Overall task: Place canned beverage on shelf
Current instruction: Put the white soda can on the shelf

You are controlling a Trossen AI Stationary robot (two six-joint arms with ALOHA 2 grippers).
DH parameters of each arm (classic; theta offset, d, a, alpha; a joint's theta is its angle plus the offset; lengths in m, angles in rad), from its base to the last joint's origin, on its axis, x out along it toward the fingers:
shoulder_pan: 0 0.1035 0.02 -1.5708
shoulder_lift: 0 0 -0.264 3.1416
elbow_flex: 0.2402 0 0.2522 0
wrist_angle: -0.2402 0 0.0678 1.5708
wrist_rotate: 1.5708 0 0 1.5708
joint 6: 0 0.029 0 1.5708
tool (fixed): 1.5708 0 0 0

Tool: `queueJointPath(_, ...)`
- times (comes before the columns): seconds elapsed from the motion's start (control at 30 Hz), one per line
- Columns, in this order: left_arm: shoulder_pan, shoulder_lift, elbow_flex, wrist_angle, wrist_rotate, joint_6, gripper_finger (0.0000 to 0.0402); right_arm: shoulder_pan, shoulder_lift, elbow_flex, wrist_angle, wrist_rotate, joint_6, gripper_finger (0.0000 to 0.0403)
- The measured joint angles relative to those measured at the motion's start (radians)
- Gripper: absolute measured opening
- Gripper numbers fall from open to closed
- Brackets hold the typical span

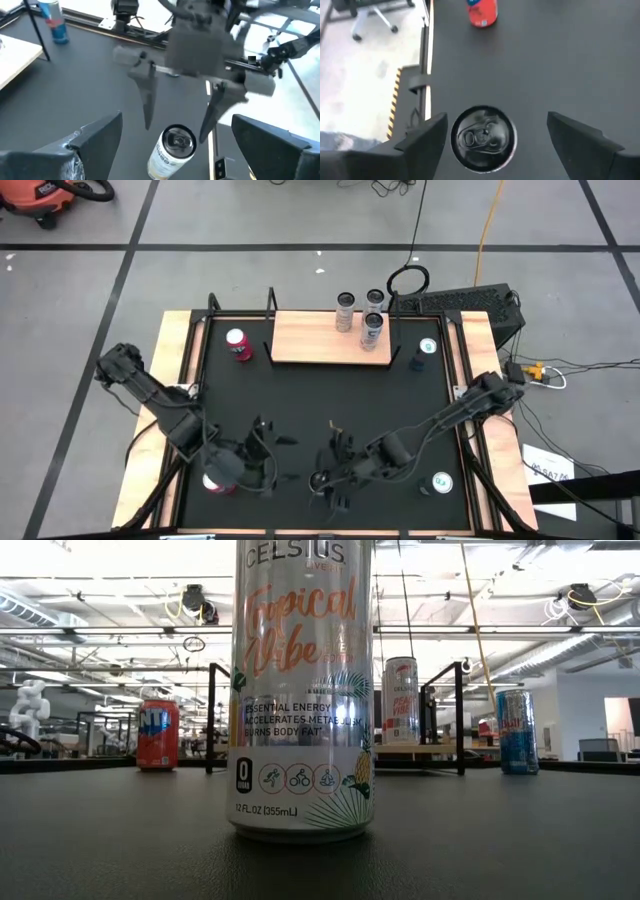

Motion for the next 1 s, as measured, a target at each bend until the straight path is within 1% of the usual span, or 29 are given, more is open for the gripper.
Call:
queueJointPath(0.13,-0.025,0.013,0.000,0.010,-0.034,-0.023,0.0374,0.002,0.028,0.000,0.009,-0.018,-0.015,0.0349)
queueJointPath(0.23,-0.036,0.028,0.000,0.004,-0.040,-0.022,0.0374,0.002,0.040,0.000,0.012,-0.053,-0.013,0.0363)
queueJointPath(0.33,-0.036,0.038,0.000,0.007,-0.043,-0.022,0.0374,0.007,0.046,0.000,0.010,-0.059,-0.013,0.0373)
queueJointPath(0.53,-0.028,0.041,0.000,0.001,-0.044,-0.022,0.0374,0.010,0.074,0.000,0.014,-0.077,-0.020,0.0375)
queueJointPath(0.73,-0.024,0.041,0.000,-0.002,-0.043,-0.022,0.0374,0.010,0.093,0.000,0.008,-0.060,0.004,0.0374)
queueJointPath(0.8,-0.024,0.041,0.000,-0.006,-0.043,-0.022,0.0374,0.010,0.092,0.000,0.011,-0.035,0.015,0.0367)
queueJointPath(0.87,-0.024,0.041,0.000,-0.017,-0.043,-0.022,0.0374,0.007,0.091,0.000,0.011,-0.019,0.016,0.0352)
queueJointPath(1.0,-0.016,0.041,0.000,-0.065,-0.037,-0.023,0.0374,-0.001,0.091,0.000,-0.006,-0.047,0.015,0.0303)
